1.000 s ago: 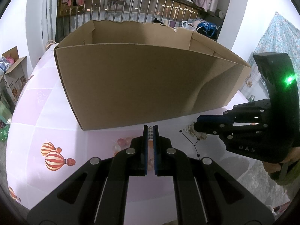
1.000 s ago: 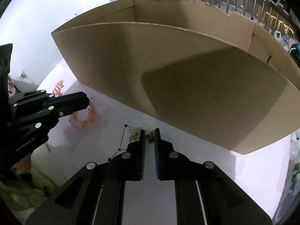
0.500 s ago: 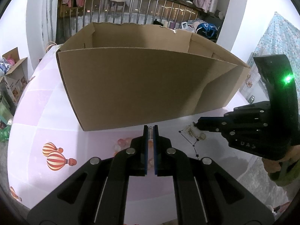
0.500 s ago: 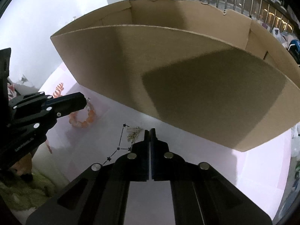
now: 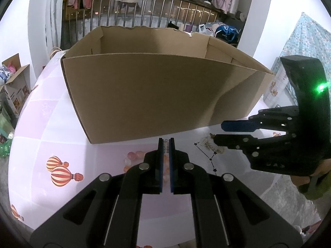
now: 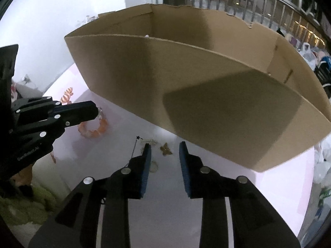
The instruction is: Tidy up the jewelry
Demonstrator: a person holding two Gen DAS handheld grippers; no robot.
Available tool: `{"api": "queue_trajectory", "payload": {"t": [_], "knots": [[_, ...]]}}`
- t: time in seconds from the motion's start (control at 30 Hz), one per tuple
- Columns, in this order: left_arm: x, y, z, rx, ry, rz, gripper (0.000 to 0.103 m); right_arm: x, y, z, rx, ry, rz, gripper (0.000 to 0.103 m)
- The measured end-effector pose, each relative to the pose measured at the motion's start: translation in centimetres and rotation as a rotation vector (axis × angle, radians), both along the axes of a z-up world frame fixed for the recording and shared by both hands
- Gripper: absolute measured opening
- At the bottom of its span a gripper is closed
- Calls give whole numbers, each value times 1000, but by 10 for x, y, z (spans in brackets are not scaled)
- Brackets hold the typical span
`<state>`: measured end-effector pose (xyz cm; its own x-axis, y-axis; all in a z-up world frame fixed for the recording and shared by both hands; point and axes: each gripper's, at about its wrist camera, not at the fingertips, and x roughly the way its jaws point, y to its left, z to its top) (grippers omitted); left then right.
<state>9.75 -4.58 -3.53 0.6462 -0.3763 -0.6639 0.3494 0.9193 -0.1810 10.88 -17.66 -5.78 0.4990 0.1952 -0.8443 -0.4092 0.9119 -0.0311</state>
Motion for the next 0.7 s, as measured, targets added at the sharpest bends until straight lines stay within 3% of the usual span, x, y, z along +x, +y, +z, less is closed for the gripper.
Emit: {"api": "queue_trajectory", "payload": {"t": [0.37, 0.7], "knots": [[1, 1, -2, -5, 9, 3, 4, 15, -5, -9, 32, 55, 31, 8], [-1, 4, 1, -4, -8, 5, 4, 12, -33, -3, 149, 55, -71, 6]]}}
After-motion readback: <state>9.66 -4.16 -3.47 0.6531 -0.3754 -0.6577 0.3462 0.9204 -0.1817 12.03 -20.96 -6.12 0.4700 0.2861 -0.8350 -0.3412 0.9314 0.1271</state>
